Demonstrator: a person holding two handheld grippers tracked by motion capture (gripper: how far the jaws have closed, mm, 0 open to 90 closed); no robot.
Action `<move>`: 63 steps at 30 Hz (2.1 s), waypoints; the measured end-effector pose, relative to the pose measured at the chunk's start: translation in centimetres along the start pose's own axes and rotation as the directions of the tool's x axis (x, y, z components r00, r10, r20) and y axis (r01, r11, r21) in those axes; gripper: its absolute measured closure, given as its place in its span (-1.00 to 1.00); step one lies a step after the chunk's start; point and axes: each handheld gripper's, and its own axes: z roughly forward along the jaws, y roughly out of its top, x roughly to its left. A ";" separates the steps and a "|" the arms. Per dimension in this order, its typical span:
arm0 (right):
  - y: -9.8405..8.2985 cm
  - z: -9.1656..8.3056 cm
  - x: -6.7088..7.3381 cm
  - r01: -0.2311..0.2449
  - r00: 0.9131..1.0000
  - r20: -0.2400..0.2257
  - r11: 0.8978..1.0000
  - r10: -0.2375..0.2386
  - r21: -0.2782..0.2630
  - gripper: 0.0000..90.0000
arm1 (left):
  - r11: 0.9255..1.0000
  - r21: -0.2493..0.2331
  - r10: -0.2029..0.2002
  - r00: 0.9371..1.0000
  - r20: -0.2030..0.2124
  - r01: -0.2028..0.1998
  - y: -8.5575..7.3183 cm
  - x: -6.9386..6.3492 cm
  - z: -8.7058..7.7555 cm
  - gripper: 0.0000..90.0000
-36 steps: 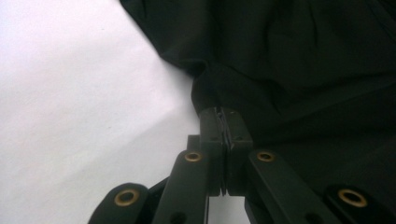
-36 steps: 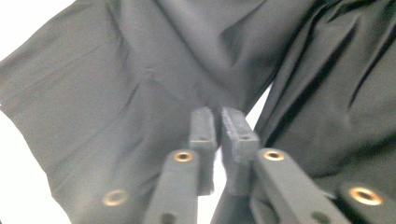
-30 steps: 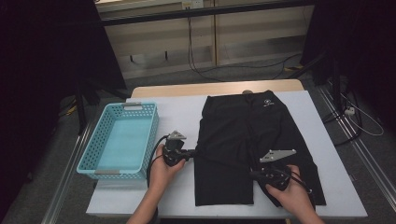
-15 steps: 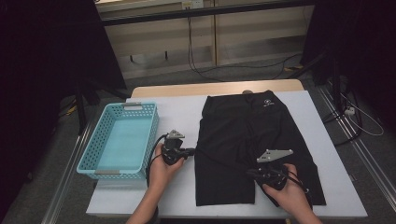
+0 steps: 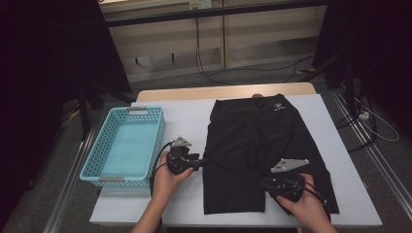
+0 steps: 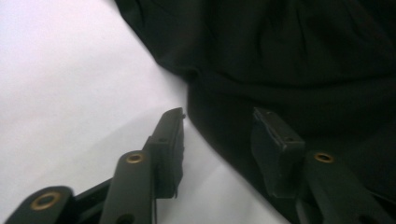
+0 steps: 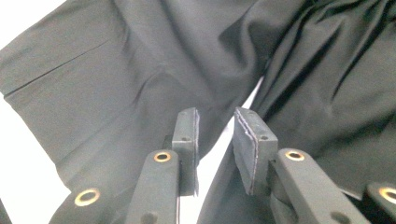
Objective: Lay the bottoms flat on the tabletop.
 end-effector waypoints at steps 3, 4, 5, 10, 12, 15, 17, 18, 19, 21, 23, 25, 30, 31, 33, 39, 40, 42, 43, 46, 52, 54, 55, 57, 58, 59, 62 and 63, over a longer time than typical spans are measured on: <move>0.0 0.0 0.2 0.002 1.000 0.000 1.000 -0.002 -0.003 0.53 | 1.000 0.022 0.020 1.000 -0.011 -0.019 -0.2 -0.6 0.2 0.20; 0.0 0.0 0.3 0.004 1.000 0.001 1.000 -0.004 -0.003 0.52 | 0.999 0.031 0.007 1.000 -0.004 -0.006 -0.1 -0.8 0.2 0.24; 0.0 0.0 0.3 0.004 1.000 0.003 1.000 -0.004 -0.003 0.51 | 0.998 0.059 -0.026 0.999 0.045 0.023 0.0 -1.0 0.2 0.43; 0.0 0.0 0.3 0.006 1.000 0.004 1.000 -0.006 -0.003 0.51 | 0.995 0.104 -0.002 0.999 0.036 -0.002 0.2 -2.4 0.6 0.98; 0.0 0.0 0.4 0.006 1.000 0.003 1.000 -0.006 0.000 0.51 | 0.995 0.104 0.004 0.999 0.033 -0.007 0.2 -2.5 0.6 0.99; 0.1 -0.1 0.4 0.012 1.000 -0.001 1.000 -0.012 -0.005 0.51 | 0.994 0.109 0.003 1.000 0.030 -0.006 0.3 -2.5 0.6 1.00; 0.1 -0.2 0.5 0.011 1.000 -0.002 1.000 -0.011 -0.010 0.51 | 0.995 0.104 0.001 1.000 0.017 -0.002 0.4 -2.4 0.5 1.00; 0.1 -0.3 0.5 0.009 1.000 -0.001 1.000 -0.009 -0.014 0.51 | 0.995 0.097 -0.010 1.000 0.019 0.008 0.4 -2.1 0.3 1.00; 0.1 -0.3 0.5 0.009 1.000 -0.002 1.000 -0.009 -0.015 0.51 | 0.996 0.086 -0.022 1.000 0.021 0.020 0.5 -1.8 0.1 1.00; 0.2 -0.4 0.5 0.012 1.000 -0.005 1.000 -0.012 -0.017 0.51 | 0.996 0.086 -0.037 0.999 0.024 0.034 0.5 -1.3 -0.3 1.00; 0.2 -0.4 0.6 0.015 1.000 -0.009 1.000 -0.015 -0.014 0.51 | 0.996 0.077 -0.040 0.999 0.027 0.037 0.6 -0.9 -0.7 1.00; 0.2 -0.4 0.6 0.015 1.000 -0.012 1.000 -0.015 -0.014 0.51 | 0.996 0.073 -0.045 0.998 0.031 0.043 0.5 -0.7 -0.9 1.00; 0.1 0.2 1.0 0.008 0.999 -0.037 1.000 -0.008 -0.001 0.52 | 0.997 0.069 -0.045 0.998 0.041 0.042 0.3 -0.5 -0.8 1.00; 0.1 0.4 1.2 0.013 0.999 -0.040 1.000 -0.012 0.005 0.52 | 0.997 0.066 -0.042 0.998 0.040 0.039 0.3 -0.5 -0.7 1.00; 0.1 0.8 1.5 0.014 0.999 -0.040 1.000 -0.013 0.017 0.55 | 0.997 0.064 -0.036 0.999 0.038 0.033 0.4 -0.5 -0.7 1.00; 0.5 1.3 1.6 -0.002 0.998 -0.063 1.000 0.003 0.015 0.98 | 0.998 0.062 -0.029 0.999 0.046 0.026 0.3 -0.5 -0.4 1.00; 0.5 1.2 1.5 0.001 0.998 -0.061 1.000 0.000 0.019 0.99 | 0.998 0.061 -0.026 0.999 0.047 0.024 0.3 -0.6 -0.4 1.00; 0.7 0.9 1.5 0.016 0.999 -0.047 0.999 -0.015 0.029 1.00 | 0.998 0.054 -0.026 0.998 0.051 0.023 0.4 -0.7 -0.4 1.00; 0.7 0.7 1.4 0.020 0.999 -0.040 0.999 -0.019 0.028 1.00 | 0.998 0.054 -0.024 0.998 0.050 0.021 0.4 -0.7 -0.5 1.00; 0.4 0.0 1.0 0.023 0.999 -0.025 1.000 -0.022 0.022 1.00 | 0.999 0.044 -0.012 0.999 0.053 0.010 0.4 -0.7 -0.4 1.00; 0.4 -0.2 1.1 0.045 0.999 -0.013 0.999 -0.046 -0.025 0.70 | 0.999 0.050 -0.008 0.999 0.043 0.005 0.2 -0.4 0.1 0.99; 0.7 0.1 1.9 0.049 0.998 -0.037 0.997 -0.051 -0.052 0.52 | 0.998 0.059 -0.022 0.999 0.049 0.019 0.2 0.0 0.0 0.95; 0.9 0.3 2.4 0.072 0.996 -0.054 0.996 -0.075 -0.061 0.44 | 0.999 0.043 -0.029 0.999 0.040 0.027 0.1 0.1 -0.1 0.88; 1.3 0.9 3.5 0.113 0.989 -0.089 0.990 -0.120 -0.082 0.36 | 0.999 0.020 -0.027 0.999 0.030 0.027 0.2 0.3 -0.5 0.61; 1.5 1.2 4.1 0.131 0.983 -0.118 0.987 -0.142 -0.093 0.35 | 1.000 0.015 -0.015 1.000 0.021 0.015 0.3 0.4 -0.7 0.51; 1.7 1.5 4.8 0.145 0.976 -0.146 0.983 -0.161 -0.110 0.34 | 1.000 0.000 -0.015 1.000 0.005 0.015 0.4 0.4 -0.8 0.36; 2.3 2.3 6.5 0.179 0.957 -0.204 0.973 -0.206 -0.143 0.29 | 0.999 -0.030 -0.027 0.999 -0.024 0.026 0.5 0.7 -1.0 -0.04; 2.4 2.7 7.0 0.187 0.951 -0.223 0.972 -0.216 -0.141 0.29 | 0.999 -0.031 -0.034 0.999 -0.024 0.033 0.5 0.9 -1.0 -0.15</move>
